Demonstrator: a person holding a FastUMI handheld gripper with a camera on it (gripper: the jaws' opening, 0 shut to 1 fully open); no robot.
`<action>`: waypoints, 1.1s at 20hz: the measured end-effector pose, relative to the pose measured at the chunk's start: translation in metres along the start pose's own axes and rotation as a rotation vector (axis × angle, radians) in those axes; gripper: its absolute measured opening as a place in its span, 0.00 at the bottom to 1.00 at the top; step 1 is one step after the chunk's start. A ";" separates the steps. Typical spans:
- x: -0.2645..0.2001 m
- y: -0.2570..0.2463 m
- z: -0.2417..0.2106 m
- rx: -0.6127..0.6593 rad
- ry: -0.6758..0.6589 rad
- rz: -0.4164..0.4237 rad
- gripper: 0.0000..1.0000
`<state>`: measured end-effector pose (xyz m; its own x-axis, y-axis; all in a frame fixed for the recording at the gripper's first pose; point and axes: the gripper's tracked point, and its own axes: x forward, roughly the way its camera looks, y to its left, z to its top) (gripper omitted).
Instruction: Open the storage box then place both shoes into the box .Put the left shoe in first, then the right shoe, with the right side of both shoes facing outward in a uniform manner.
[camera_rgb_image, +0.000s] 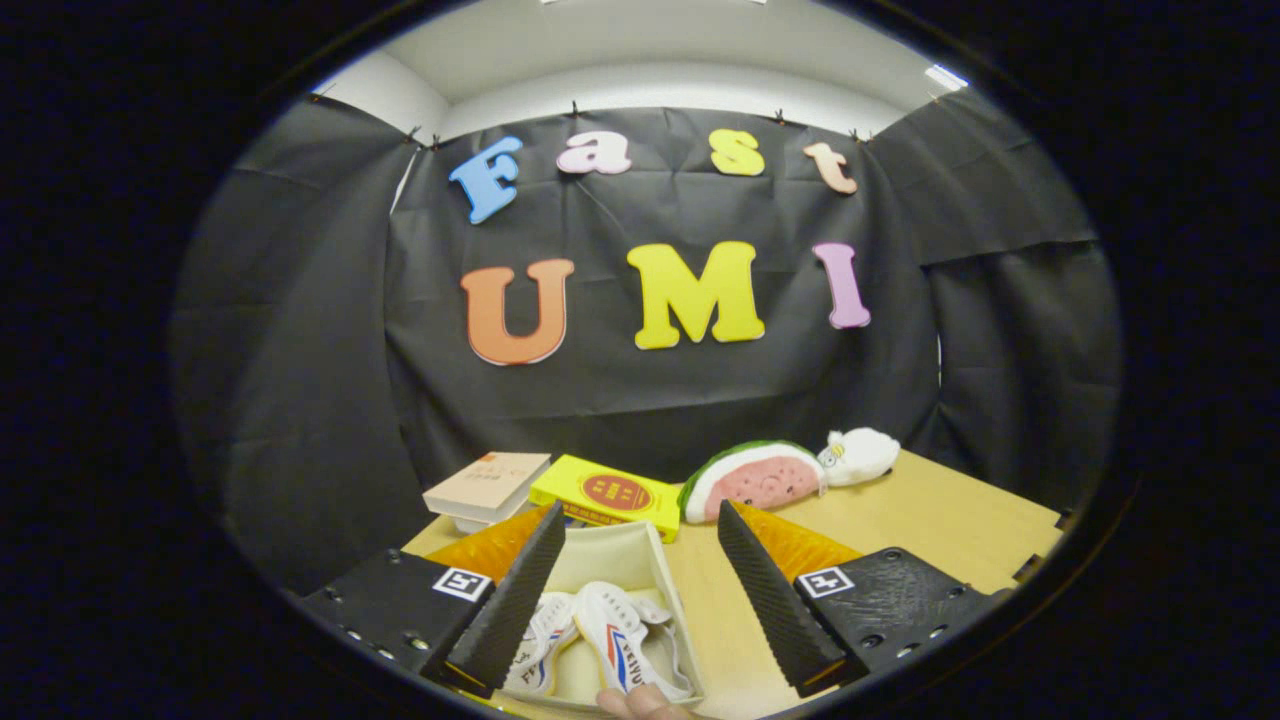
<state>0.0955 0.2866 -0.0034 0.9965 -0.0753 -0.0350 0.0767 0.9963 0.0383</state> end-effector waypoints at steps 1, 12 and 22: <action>-0.009 -0.011 0.010 -0.029 -0.046 -0.025 0.95; -0.098 -0.100 0.025 -0.122 -0.162 -0.038 0.95; -0.108 -0.166 -0.016 -0.058 -0.050 0.022 0.96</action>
<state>-0.0255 0.1296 -0.0215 0.9984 -0.0541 0.0147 0.0544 0.9983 -0.0190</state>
